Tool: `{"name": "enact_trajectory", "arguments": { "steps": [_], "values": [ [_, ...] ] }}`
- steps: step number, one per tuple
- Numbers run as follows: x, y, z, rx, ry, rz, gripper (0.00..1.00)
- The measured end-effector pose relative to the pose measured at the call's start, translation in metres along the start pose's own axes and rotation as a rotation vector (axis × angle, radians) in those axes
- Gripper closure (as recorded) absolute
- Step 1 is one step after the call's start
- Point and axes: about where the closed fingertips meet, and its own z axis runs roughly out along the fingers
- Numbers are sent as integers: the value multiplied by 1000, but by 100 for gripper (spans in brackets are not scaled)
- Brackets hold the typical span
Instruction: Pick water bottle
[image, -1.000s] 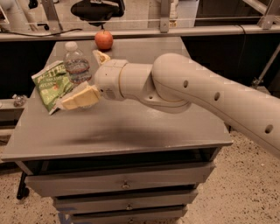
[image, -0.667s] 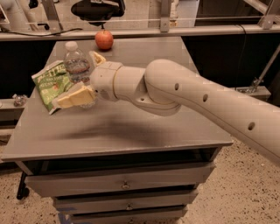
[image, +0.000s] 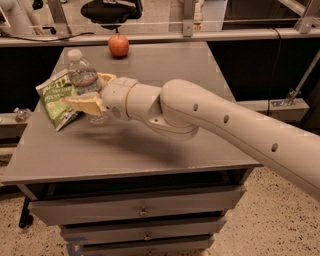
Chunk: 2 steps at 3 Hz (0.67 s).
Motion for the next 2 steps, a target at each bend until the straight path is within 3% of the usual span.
{"name": "enact_trajectory", "arguments": {
  "steps": [1,2],
  "values": [
    [4,-9,-6,33,2,16,63],
    [-2,-37,-32,94,12,44,87]
  ]
}}
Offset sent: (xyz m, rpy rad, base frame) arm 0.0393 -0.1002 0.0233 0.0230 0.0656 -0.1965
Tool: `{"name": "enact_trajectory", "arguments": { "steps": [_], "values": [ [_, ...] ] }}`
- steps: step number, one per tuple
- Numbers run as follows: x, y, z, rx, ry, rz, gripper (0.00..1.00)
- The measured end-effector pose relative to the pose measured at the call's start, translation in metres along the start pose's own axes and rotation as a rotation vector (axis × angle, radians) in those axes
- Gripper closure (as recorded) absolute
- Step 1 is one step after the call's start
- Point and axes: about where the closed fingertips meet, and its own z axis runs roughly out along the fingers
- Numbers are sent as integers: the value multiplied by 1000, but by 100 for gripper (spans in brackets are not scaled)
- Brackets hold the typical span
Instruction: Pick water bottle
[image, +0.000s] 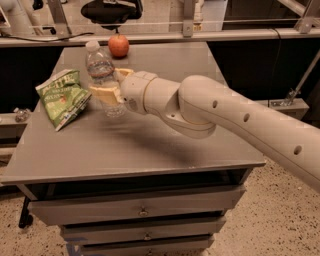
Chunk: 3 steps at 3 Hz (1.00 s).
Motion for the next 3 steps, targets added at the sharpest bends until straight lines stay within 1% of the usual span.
{"name": "enact_trajectory", "arguments": {
  "steps": [1,2,3],
  "values": [
    [-10,-35,-37,61,-21,43,100],
    [-19,-70,-90,126,-73,89,100],
    [-20,-82,-108,152,-87,102,100]
  ]
}}
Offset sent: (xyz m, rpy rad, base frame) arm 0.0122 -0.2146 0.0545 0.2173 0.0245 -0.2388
